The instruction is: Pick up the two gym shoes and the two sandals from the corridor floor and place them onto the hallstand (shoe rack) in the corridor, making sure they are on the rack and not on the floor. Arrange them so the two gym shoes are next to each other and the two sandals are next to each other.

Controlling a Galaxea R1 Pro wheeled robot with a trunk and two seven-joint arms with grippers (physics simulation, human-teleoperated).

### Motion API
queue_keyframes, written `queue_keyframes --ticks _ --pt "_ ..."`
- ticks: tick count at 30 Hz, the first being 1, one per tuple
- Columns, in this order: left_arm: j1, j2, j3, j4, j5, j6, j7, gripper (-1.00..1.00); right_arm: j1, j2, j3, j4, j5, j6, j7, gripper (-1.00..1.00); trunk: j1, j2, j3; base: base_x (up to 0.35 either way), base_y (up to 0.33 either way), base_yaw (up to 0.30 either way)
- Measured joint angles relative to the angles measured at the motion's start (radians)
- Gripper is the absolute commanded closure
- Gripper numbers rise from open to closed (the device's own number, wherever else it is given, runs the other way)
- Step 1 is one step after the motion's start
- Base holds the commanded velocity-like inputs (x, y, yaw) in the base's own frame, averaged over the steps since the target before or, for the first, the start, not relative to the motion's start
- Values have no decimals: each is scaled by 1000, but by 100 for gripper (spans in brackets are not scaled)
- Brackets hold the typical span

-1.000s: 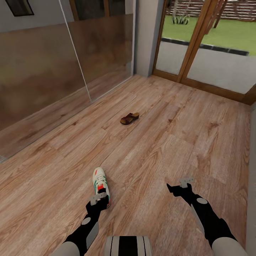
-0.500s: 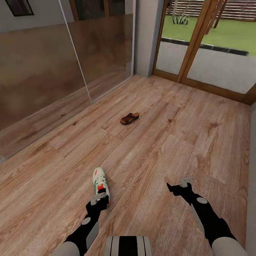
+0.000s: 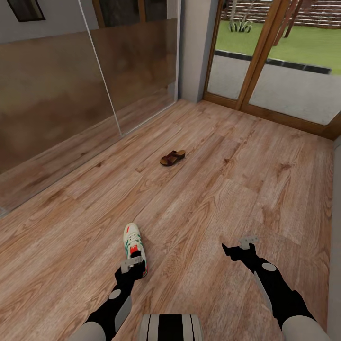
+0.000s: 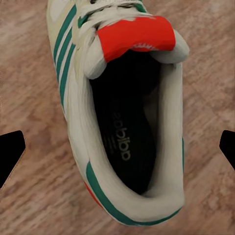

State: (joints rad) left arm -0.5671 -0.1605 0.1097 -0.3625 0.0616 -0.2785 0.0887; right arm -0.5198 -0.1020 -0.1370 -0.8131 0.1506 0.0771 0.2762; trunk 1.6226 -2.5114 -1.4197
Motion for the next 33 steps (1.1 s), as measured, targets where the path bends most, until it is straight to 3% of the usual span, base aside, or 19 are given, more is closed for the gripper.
queue_keyframes --ticks 15,33 --pt "0 6 0 -1 1 -2 -7 -100 0 0 0 -1 0 0 0 -100 0 0 0 95 -48 0" --pt "1 6 1 -2 1 -2 -7 -100 0 0 0 -3 0 0 0 -100 0 0 0 8 -4 0"
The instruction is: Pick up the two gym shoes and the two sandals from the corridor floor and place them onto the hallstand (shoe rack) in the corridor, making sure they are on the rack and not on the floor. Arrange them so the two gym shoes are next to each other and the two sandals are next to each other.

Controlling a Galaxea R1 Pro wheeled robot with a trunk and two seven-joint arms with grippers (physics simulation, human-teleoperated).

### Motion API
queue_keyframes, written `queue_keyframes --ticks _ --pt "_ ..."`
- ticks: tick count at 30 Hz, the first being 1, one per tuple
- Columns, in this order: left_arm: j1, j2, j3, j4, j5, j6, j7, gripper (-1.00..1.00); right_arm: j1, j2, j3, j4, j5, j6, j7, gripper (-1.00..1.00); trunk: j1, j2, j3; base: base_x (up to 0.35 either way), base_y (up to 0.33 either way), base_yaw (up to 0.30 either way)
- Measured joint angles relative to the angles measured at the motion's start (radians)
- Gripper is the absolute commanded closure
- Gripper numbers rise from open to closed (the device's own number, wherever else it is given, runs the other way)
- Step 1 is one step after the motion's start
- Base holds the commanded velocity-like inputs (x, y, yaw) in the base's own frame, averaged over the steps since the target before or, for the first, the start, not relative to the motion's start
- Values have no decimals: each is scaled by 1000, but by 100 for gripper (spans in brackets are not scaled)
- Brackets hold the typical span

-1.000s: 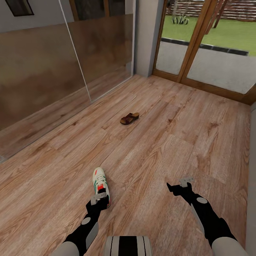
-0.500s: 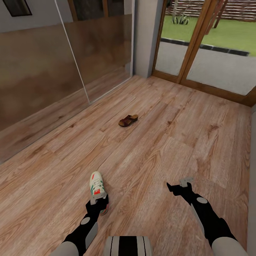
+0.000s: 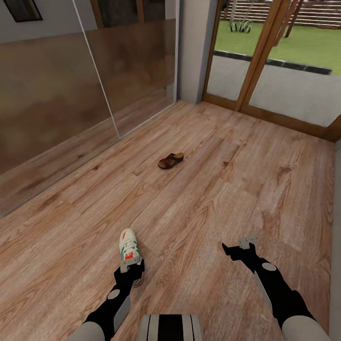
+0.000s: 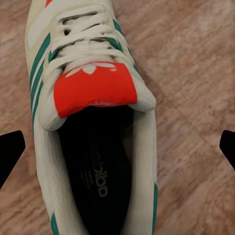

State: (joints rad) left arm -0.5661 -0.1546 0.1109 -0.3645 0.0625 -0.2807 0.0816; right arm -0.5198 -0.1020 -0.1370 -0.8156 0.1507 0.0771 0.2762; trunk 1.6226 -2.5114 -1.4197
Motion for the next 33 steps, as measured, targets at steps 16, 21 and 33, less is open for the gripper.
queue_keyframes --ticks 16,21,33 --pt "2 1 1 1 1 0 6 -100 0 0 -1 0 0 0 0 -100 1 0 -10 0 0 0" --pt "2 2 2 2 2 -1 10 -100 0 0 -1 0 0 0 0 -100 3 -2 -35 0 0 0" --pt "2 5 2 2 4 -2 12 -100 0 0 -2 0 0 0 0 -100 4 -2 -48 0 0 0"
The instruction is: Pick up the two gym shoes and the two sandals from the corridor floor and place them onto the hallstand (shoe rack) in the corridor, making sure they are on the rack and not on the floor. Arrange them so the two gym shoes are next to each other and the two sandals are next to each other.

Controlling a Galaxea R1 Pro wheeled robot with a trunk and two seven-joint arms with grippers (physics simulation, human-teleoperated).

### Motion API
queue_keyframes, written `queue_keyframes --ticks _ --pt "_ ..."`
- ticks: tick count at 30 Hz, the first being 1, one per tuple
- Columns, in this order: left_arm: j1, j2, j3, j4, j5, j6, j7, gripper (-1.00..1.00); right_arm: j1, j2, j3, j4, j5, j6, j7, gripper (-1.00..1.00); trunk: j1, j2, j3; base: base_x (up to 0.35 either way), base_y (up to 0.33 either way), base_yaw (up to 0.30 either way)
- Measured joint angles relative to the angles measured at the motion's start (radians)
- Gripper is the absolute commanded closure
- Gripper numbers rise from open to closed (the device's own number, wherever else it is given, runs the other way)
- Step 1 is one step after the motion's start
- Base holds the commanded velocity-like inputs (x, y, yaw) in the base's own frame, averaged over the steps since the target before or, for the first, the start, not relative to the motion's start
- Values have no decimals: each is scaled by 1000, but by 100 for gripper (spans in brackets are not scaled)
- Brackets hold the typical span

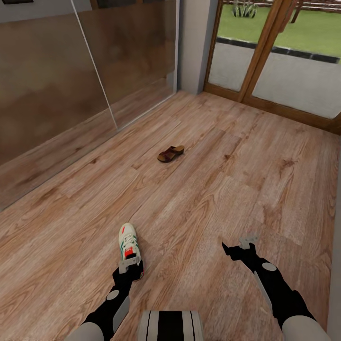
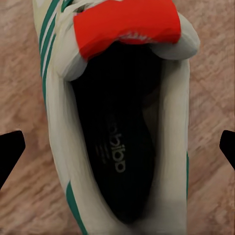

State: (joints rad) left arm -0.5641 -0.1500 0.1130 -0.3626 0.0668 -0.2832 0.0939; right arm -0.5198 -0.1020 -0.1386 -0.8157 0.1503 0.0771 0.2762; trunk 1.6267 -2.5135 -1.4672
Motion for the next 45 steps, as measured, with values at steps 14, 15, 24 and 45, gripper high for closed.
queue_keyframes --ticks 14,15,24,45 --pt "0 0 -1 0 -4 0 0 -100 0 0 0 0 0 0 0 -100 2 -1 -24 0 0 0" --pt "0 0 -1 0 -4 0 0 -100 0 0 0 0 0 0 0 -100 2 -1 -24 0 0 0" --pt "-1 0 -2 0 -6 0 0 -100 0 0 0 0 0 0 0 -100 4 -2 -44 0 0 0" --pt "0 -2 -2 3 -6 -59 2 -100 0 0 0 -1 0 0 0 -100 4 -2 -48 0 0 0"
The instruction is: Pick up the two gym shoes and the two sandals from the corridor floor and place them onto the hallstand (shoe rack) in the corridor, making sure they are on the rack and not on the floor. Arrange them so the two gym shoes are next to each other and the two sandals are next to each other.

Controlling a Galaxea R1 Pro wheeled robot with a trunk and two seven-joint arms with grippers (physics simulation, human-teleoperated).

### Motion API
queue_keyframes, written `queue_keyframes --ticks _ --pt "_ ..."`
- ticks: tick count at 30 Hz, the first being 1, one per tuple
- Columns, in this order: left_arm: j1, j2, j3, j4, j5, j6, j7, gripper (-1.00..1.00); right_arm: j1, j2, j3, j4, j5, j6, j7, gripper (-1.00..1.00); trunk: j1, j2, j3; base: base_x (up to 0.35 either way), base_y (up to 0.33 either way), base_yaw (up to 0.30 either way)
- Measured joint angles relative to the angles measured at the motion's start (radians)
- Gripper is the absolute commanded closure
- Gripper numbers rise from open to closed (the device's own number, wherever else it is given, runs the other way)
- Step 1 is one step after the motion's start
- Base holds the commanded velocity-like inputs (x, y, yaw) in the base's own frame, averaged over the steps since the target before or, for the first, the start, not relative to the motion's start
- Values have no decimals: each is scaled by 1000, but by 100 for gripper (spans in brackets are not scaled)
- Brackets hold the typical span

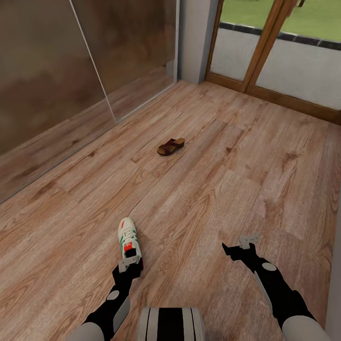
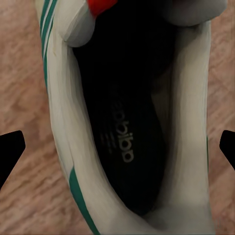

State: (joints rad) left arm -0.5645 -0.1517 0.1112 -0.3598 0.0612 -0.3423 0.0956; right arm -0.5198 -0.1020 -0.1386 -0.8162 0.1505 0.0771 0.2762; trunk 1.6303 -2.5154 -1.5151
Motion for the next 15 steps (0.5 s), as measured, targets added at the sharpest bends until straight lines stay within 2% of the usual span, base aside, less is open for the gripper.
queue_keyframes --ticks 3,11,15 --pt "-1 0 1 0 0 -4 0 -100 0 0 0 0 0 0 0 -100 0 0 0 0 0 0" --pt "-1 0 1 0 -1 -5 0 -100 0 0 0 0 0 0 0 -100 4 -2 -31 0 0 0" --pt "-1 0 1 -1 0 -6 0 -100 0 0 0 0 0 0 0 -100 4 -2 -35 0 0 0"
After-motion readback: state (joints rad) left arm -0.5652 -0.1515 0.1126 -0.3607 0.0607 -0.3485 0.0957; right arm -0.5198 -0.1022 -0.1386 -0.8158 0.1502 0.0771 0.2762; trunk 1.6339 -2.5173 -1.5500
